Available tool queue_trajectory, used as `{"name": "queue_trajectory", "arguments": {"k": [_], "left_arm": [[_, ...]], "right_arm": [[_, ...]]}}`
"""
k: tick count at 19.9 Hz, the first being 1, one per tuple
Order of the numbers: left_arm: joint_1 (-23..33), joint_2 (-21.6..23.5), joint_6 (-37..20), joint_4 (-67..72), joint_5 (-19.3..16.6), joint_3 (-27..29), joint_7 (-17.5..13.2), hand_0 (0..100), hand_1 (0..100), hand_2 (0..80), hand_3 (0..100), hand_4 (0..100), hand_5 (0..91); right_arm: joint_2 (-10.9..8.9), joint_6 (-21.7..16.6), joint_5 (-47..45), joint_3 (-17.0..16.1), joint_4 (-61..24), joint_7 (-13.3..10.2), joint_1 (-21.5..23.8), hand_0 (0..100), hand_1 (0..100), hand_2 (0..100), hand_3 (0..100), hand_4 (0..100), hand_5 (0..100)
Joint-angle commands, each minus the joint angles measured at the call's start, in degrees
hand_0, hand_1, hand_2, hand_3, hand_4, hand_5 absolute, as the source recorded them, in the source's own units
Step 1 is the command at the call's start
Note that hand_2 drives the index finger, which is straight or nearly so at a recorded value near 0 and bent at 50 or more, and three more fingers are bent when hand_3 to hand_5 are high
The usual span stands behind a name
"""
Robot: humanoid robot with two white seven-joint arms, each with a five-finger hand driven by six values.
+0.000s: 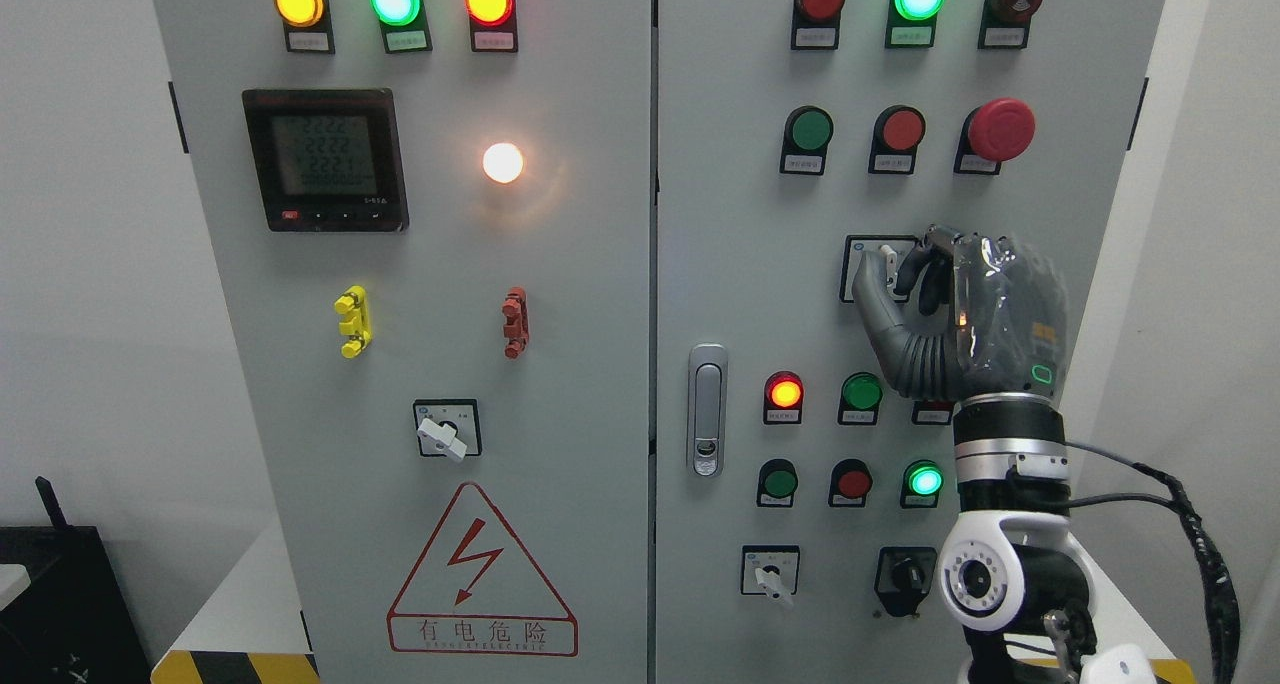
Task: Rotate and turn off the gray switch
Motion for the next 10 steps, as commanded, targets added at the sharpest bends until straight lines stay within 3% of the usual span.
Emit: {"name": "queue_trajectory", "arguments": {"k": [1, 10], "left_arm": [[0.0, 0.0, 0.0, 0.0, 0.0, 1.8, 0.0, 12, 39, 0.0, 0, 0, 0.0], [0.0, 0.0, 0.0, 0.0, 0.0, 1.8, 0.0, 12, 39, 0.0, 0, 0, 0.0]], "right_arm": [[-1.06, -0.1, -0.1, 0.0, 0.0, -0.1, -0.1, 61, 38, 72, 95, 90, 100], [-1.15, -0.2, -0.1, 0.0, 0.0, -0.1, -0.2, 58, 40, 72, 95, 90, 100]]}}
